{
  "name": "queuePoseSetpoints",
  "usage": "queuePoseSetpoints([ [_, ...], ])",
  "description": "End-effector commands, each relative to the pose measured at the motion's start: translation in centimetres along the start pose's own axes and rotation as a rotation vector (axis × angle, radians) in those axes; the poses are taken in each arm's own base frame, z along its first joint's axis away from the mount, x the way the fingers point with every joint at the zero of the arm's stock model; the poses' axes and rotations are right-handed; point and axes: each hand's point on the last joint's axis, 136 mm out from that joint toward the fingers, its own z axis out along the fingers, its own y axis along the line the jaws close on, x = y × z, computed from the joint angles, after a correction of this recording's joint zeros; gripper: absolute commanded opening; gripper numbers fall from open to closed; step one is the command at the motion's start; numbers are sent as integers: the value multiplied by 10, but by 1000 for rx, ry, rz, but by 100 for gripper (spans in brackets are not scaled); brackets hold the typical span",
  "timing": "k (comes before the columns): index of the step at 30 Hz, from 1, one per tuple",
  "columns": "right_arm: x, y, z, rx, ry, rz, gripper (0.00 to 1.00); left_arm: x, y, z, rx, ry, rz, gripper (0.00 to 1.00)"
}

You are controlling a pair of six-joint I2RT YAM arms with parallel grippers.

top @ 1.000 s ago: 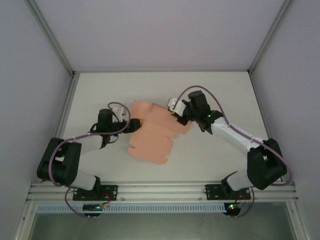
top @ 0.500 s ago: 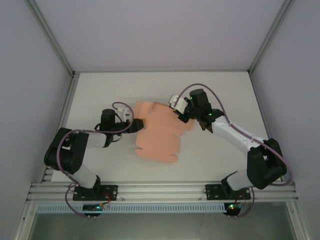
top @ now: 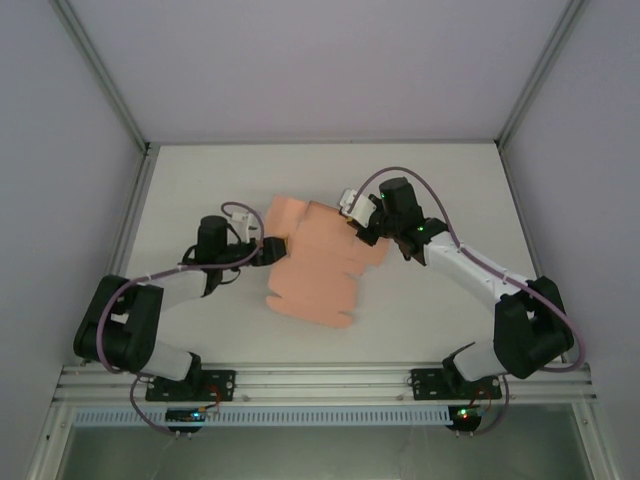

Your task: Assemble paper box

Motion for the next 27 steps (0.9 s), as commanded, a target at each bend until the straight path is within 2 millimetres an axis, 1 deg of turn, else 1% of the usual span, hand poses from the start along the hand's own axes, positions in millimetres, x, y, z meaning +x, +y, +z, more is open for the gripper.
queuePoseSetpoints([
  [1,-17,2,-3,-15,-50,-18,0,-16,-12,8,43,-16,36,79],
  [3,-16,3,-3,-13,-43,-23,0,-19,-10,11,31,-11,25,80],
  [6,-14,3,-3,-9,-32,-27,0,-18,4,7,-67,-2,18,80],
  [10,-10,4,-4,-7,-22,-38,0,-10,27,-12,-229,1,24,85],
  [12,-11,3,-4,-6,-23,-40,0,-5,32,-22,-267,2,16,87],
  [15,-12,2,-4,4,-26,-42,0,-3,31,-27,-263,-5,15,88],
  [19,-14,1,-5,10,-33,-45,0,-3,26,-25,-224,-9,27,88],
  [23,-17,2,-4,0,-46,-46,0,-6,21,-17,-171,-11,34,88],
  [27,-19,5,-3,-15,-55,-49,0,-11,11,-5,-88,-15,43,88],
])
